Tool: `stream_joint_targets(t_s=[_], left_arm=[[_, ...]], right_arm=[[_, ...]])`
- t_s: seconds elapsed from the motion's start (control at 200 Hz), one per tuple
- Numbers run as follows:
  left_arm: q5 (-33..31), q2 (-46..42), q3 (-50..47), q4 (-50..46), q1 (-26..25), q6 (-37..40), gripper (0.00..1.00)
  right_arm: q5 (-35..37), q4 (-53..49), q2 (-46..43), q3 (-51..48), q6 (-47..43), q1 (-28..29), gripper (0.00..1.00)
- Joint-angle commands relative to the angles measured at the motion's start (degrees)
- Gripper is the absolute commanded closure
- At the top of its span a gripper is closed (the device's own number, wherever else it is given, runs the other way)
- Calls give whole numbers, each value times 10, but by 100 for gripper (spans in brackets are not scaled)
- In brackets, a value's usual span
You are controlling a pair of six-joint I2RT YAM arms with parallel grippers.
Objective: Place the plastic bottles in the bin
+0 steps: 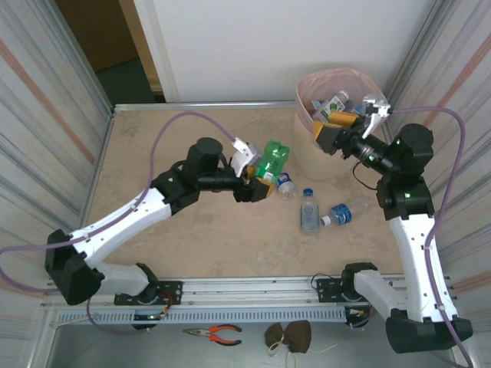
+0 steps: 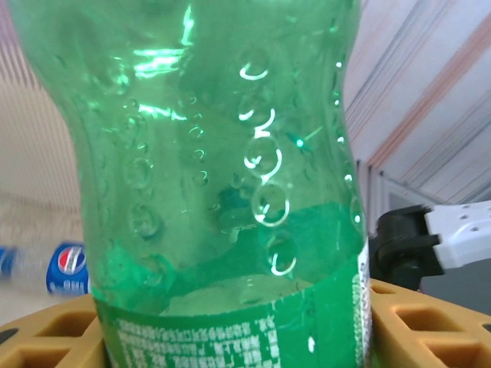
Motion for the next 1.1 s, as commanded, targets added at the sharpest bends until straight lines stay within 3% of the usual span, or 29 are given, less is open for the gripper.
stream_joint_targets(t_s=[0.0,0.125,0.25,0.366,0.566,1.097], left_arm=[[101,-39,-5,67,15,24,40],[130,-70,-8,91,20,28,40],[148,-94,-14,113,19,29,40],[164,-105,-11,124,19,28,40],[155,-113,-6,127,19,31,40],[118,-117,-10,110,19,45,38]], right_arm=[[-56,26,-22,-3,-73,47,20],[-73,16,-19,9,-113,112,19],[-43,-19,-4,32,-142,181,16],[4,-25,16,43,-122,230,14],[18,-9,40,47,-107,297,16],[53,-5,73,63,-110,346,37]])
